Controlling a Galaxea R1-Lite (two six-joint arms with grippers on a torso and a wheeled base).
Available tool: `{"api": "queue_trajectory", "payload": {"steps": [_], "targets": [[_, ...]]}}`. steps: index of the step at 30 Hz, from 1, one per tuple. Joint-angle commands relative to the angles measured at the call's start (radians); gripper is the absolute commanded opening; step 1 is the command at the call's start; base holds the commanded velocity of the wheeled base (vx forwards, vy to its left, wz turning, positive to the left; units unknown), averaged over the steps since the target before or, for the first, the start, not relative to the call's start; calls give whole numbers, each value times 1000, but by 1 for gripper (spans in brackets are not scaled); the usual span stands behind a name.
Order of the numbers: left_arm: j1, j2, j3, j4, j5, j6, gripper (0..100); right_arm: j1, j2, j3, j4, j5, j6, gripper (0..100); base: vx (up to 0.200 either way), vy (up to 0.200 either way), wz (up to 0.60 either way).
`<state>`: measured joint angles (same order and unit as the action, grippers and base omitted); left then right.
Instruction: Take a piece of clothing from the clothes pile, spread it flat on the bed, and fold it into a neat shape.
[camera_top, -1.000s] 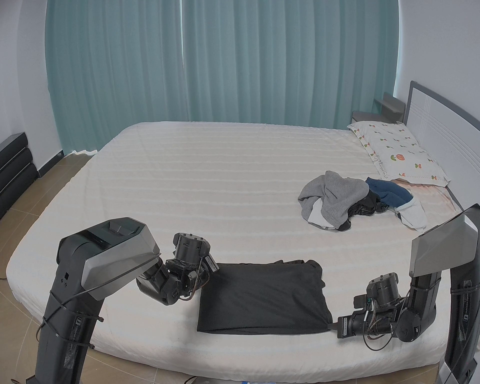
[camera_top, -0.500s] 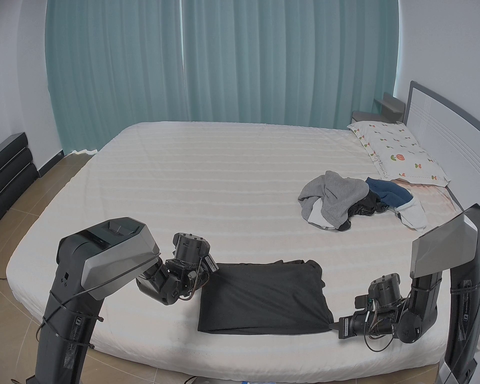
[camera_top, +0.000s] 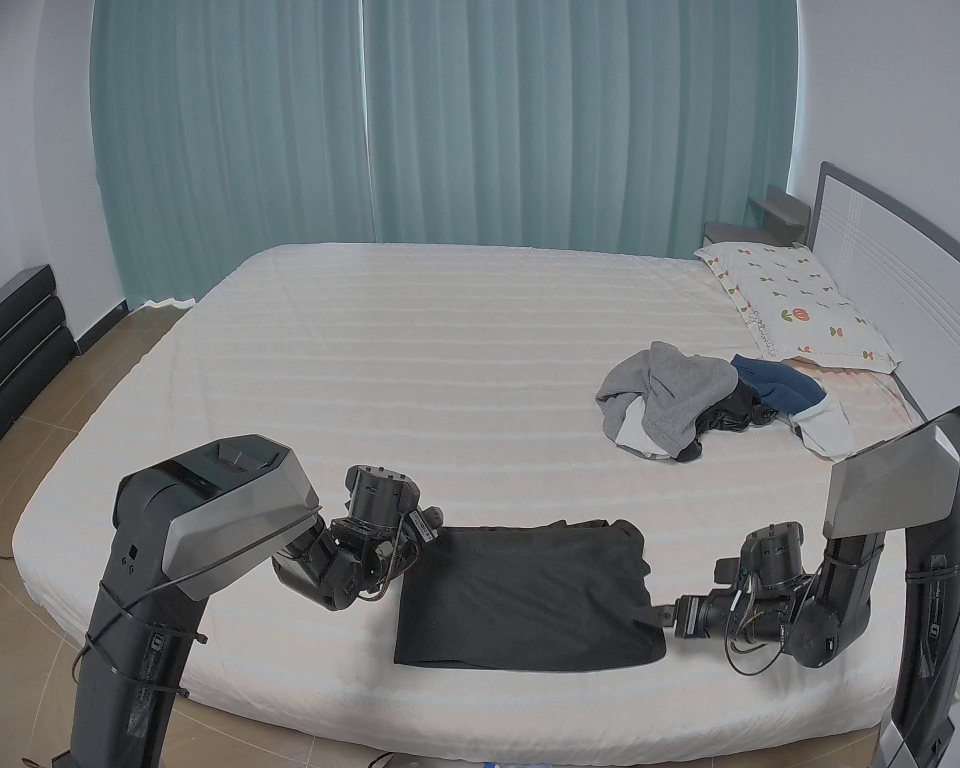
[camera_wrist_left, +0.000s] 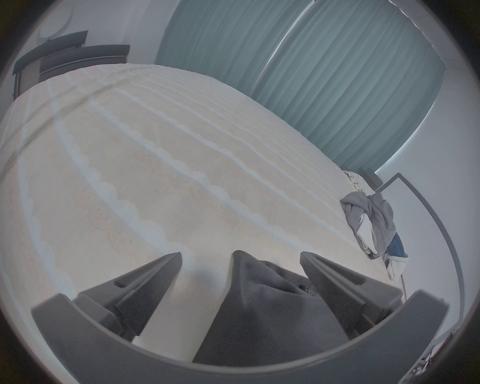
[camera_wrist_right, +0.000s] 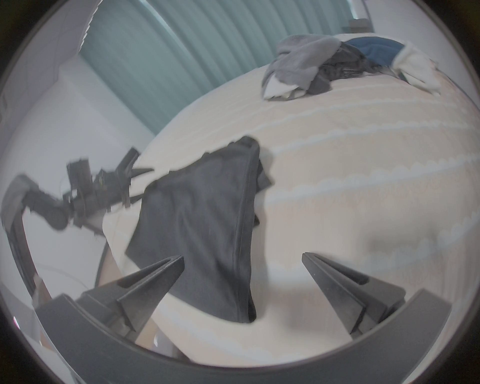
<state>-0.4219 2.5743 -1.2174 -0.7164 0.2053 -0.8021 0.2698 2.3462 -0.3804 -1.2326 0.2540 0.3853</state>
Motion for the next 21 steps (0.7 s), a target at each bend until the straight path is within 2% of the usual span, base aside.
{"api": "queue_trajectory", "payload": {"steps": [1, 3, 6, 10, 13, 21], "targets": [[3, -9, 3, -37, 8, -52, 100, -14, 16, -175, 4, -2, 178, 100, 0, 0, 0], [6, -17, 19, -67, 3, -114, 100, -20, 76, -272, 18, -13, 244, 100, 0, 0, 0], [3, -29, 75, -92, 6, -115, 100, -41, 111, -379, 97, -19, 250, 100, 0, 0, 0], [9, -62, 141, -138, -3, -120, 100, -32, 128, -508, 208, -22, 257, 100, 0, 0, 0], [9, -62, 150, -155, -7, -118, 100, -21, 165, -653, 321, -76, 260, 100, 0, 0, 0], [9, -57, 144, -155, -3, -114, 100, -29, 193, -742, 395, -95, 271, 100, 0, 0, 0]]}}
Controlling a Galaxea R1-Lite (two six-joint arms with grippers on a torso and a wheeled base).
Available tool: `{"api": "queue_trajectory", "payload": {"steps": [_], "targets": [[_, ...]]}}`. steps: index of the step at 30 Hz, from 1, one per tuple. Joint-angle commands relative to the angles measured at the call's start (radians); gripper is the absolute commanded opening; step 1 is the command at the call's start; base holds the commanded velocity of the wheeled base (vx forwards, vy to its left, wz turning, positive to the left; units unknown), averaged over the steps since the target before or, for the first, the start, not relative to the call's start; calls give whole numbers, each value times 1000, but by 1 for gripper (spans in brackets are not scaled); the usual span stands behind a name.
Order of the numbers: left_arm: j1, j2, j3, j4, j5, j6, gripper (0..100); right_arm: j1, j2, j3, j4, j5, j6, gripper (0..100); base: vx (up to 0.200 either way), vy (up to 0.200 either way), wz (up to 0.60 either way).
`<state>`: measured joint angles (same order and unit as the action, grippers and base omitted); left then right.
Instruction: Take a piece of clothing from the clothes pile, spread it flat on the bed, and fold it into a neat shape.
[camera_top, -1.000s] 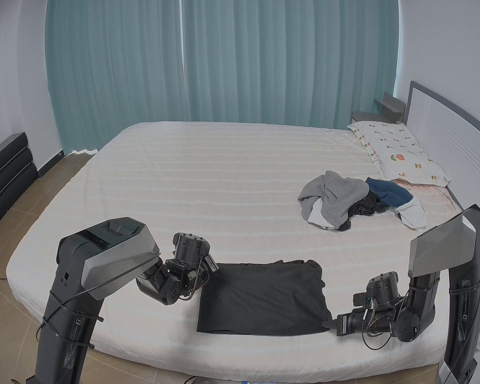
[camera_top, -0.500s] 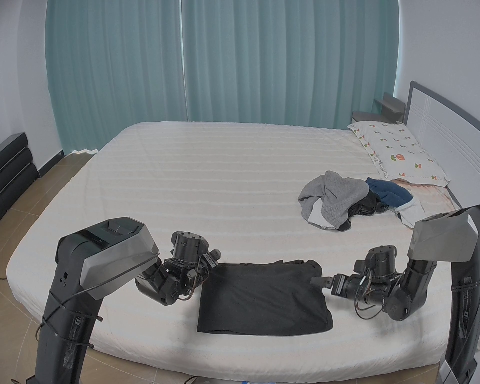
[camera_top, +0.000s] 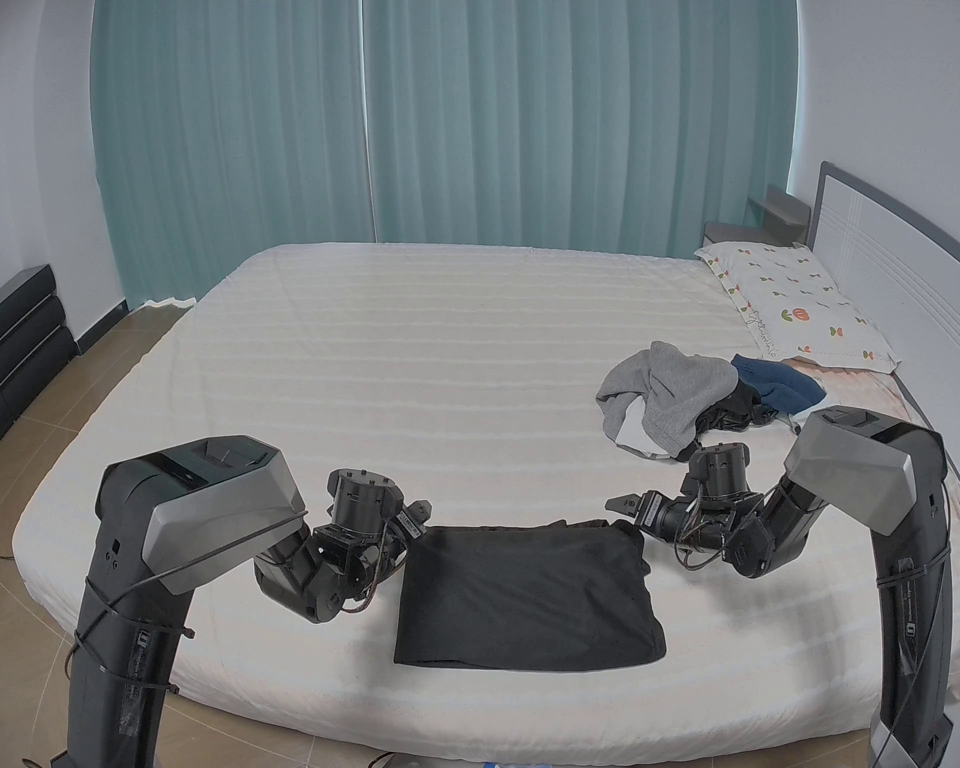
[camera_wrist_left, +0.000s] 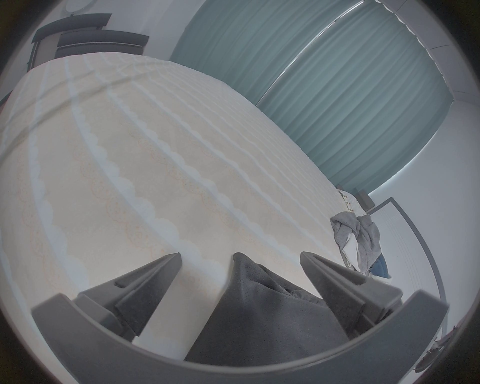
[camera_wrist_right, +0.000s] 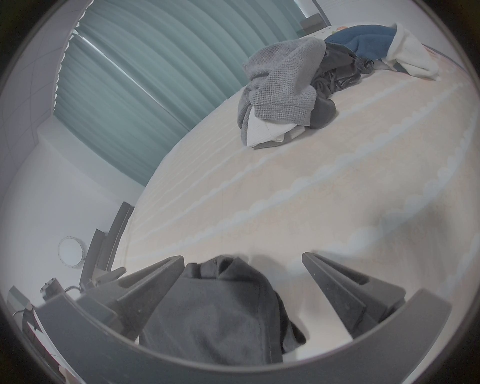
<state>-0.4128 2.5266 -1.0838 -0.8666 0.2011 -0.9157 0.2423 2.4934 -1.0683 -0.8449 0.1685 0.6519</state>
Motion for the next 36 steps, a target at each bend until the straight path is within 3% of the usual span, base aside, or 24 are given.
{"api": "queue_trajectory", "payload": {"steps": [1, 4, 5, 31, 32, 36], "targets": [[0, -9, 10, -5, 1, 0, 100, -3, 51, -65, 15, -12, 3, 100, 0, 0, 0], [0, -9, 10, -5, 1, 0, 100, -3, 53, -79, 47, -12, 5, 100, 0, 0, 0], [0, -9, 10, -5, 3, 0, 100, -3, 53, -81, 49, -12, 5, 0, 0, 0, 0], [-3, 6, 9, -5, 6, 43, 100, -38, 55, -81, 40, -14, 8, 0, 0, 0, 0], [-3, 6, 9, -5, 6, 43, 100, -38, 55, -81, 38, -14, 9, 100, 0, 0, 0], [-1, 1, 12, -5, 6, 41, 100, -48, 42, -64, 21, -7, 54, 100, 0, 0, 0]]}}
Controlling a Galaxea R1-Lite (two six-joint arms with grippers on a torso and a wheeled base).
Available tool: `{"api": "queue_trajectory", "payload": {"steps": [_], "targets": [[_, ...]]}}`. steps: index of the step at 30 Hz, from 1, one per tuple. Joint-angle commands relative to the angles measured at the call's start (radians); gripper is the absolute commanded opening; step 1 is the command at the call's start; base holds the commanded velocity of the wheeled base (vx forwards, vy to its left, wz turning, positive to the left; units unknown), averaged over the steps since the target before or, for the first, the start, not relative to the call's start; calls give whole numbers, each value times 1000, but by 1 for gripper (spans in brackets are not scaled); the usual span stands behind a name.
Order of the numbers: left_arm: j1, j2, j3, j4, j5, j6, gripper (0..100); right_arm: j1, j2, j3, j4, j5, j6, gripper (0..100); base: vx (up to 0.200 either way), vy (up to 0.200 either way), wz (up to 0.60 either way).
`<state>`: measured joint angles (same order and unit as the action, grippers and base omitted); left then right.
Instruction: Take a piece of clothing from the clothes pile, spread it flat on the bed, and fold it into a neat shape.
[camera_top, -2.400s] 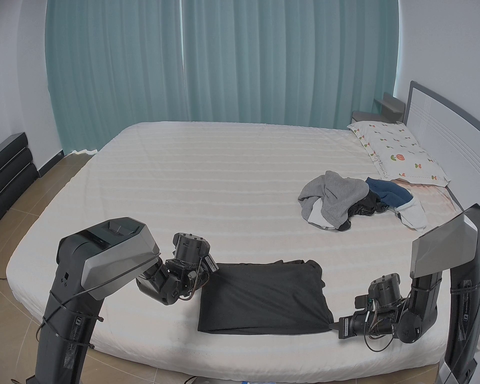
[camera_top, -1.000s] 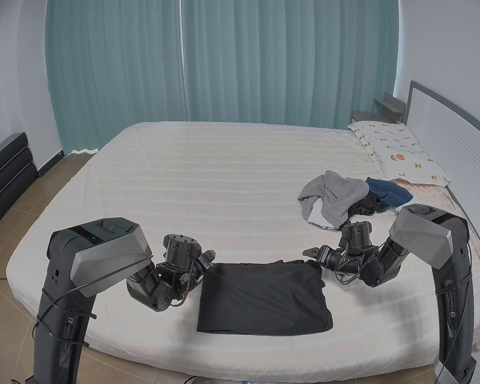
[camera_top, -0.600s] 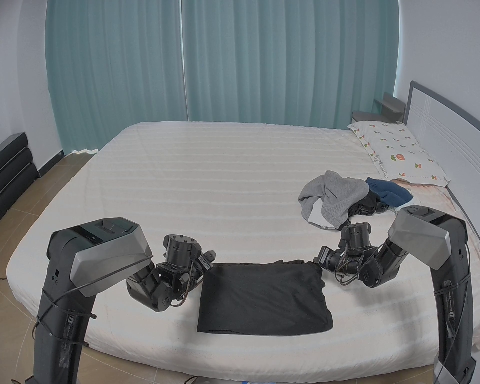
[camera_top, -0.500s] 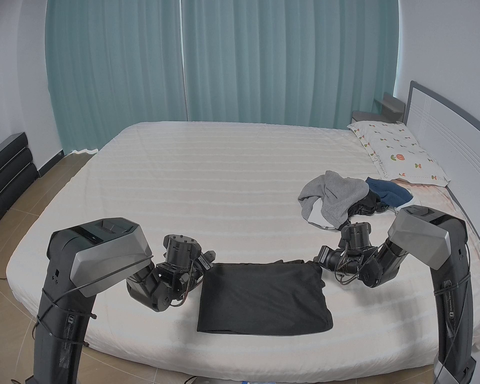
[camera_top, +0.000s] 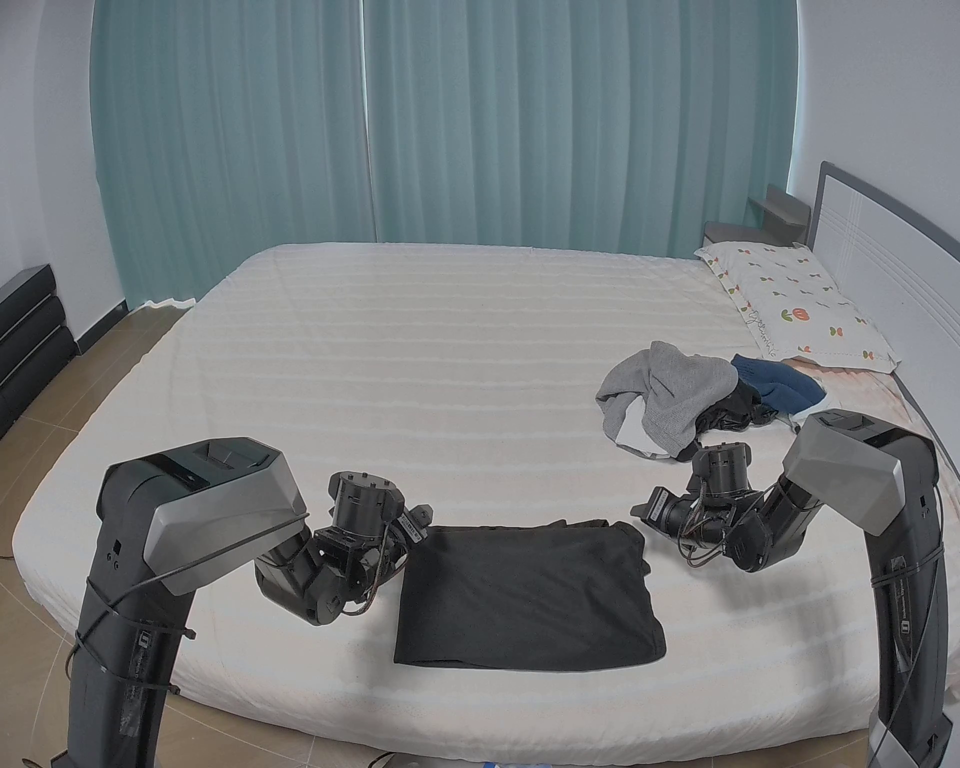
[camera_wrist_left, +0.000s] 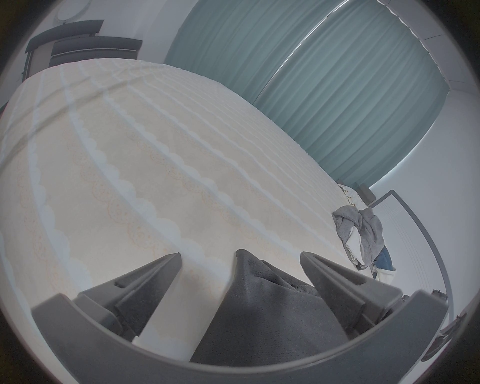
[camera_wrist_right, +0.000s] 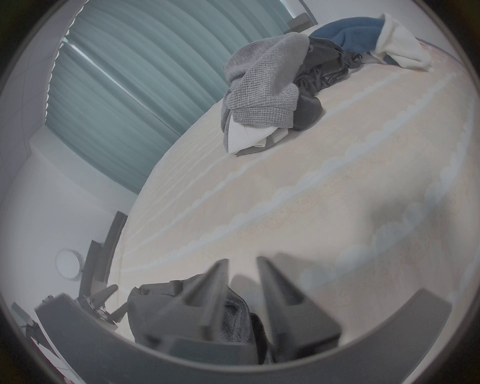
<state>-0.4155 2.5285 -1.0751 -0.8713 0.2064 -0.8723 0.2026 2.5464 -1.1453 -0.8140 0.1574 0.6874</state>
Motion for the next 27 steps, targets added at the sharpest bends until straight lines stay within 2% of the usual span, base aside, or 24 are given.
{"api": "queue_trajectory", "payload": {"steps": [1, 5, 9, 10, 11, 13, 14, 18, 27], "targets": [[3, -5, 9, 2, -4, -4, 100, -17, -23, 24, -24, 8, 61, 100, 0, 0, 0], [3, -19, 37, -2, -22, -5, 100, -45, -41, 53, -51, 36, 144, 100, 0, 0, 0], [6, -63, 129, -38, -168, 32, 100, -77, -43, 79, -77, 79, 161, 100, 0, 0, 0], [7, -66, 138, -45, -179, 36, 100, -77, -43, 81, -77, 82, 162, 100, 0, 0, 0], [21, -76, 184, -87, -237, 75, 100, -77, -48, 88, -79, 93, 181, 100, 0, 0, 0], [26, -71, 216, -118, -274, 127, 100, -71, -48, 90, -79, 94, 192, 100, 0, 0, 0], [26, -71, 216, -118, -274, 127, 100, -71, -48, 90, -79, 94, 192, 100, 0, 0, 0], [18, -63, 241, -129, -275, 222, 100, -66, -44, 105, -88, 94, 185, 100, 0, 0, 0], [11, -40, 239, -150, -282, 256, 100, -64, -38, 111, -108, 94, 184, 100, 0, 0, 0]]}}
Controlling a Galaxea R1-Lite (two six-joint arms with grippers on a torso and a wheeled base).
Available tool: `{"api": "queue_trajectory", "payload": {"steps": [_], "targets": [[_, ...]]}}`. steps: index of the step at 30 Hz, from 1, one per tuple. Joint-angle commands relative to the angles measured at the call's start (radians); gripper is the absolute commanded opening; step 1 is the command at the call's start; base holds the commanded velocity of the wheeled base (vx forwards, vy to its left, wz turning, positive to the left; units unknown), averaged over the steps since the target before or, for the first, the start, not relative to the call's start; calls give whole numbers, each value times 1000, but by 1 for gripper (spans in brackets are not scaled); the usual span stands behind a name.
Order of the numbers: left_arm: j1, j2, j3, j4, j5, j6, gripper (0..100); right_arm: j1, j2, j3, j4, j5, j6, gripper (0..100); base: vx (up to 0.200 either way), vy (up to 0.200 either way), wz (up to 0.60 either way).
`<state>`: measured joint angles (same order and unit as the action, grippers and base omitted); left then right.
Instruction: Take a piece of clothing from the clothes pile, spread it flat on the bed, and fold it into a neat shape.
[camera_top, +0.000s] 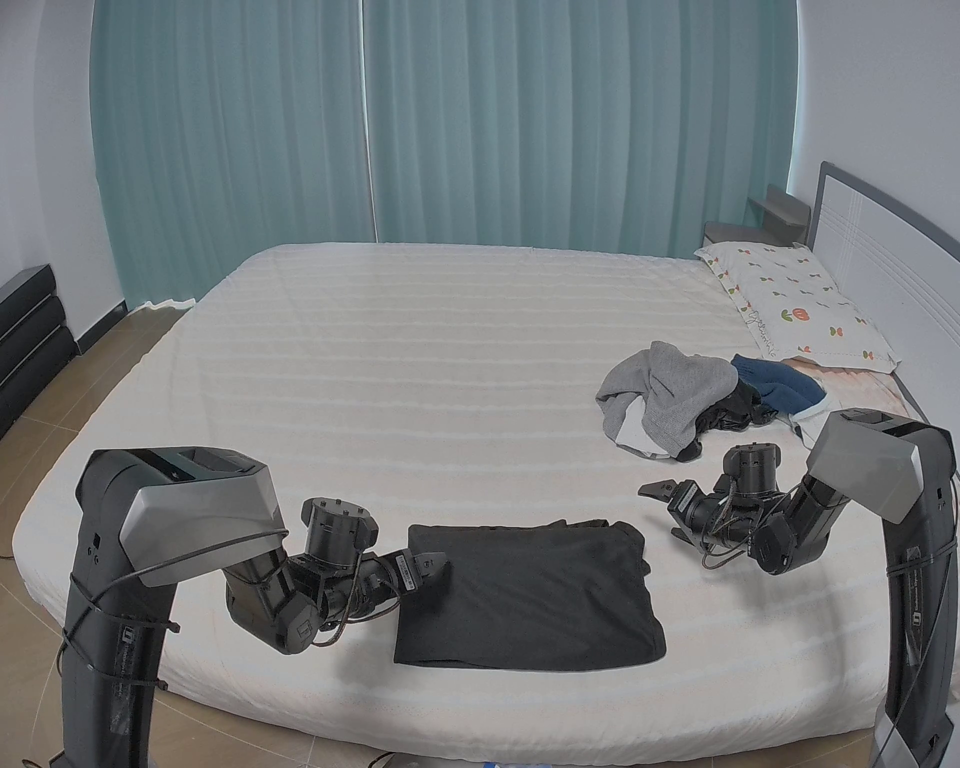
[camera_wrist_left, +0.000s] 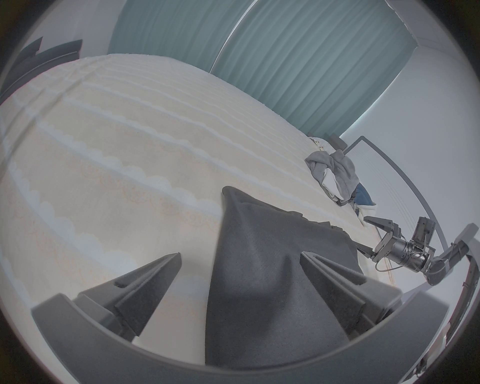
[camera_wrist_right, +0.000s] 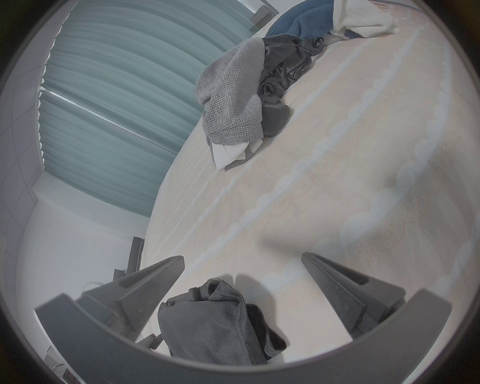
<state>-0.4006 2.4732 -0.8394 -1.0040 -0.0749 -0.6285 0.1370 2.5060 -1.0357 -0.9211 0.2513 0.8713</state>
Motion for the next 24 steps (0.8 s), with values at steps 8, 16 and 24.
{"api": "queue_trajectory", "payload": {"steps": [8, 16, 24], "targets": [[-18, 47, 17, -105, 1, 38, 100, 3, 2, 2, 1, 0, -2, 100, 0, 0, 0], [-29, 50, 37, -128, 3, 43, 100, 4, 2, 2, 1, 0, -3, 100, 0, 0, 0], [-30, 46, 52, -127, 1, 53, 100, 3, 2, 2, 1, 0, -3, 100, 0, 0, 0]]}}
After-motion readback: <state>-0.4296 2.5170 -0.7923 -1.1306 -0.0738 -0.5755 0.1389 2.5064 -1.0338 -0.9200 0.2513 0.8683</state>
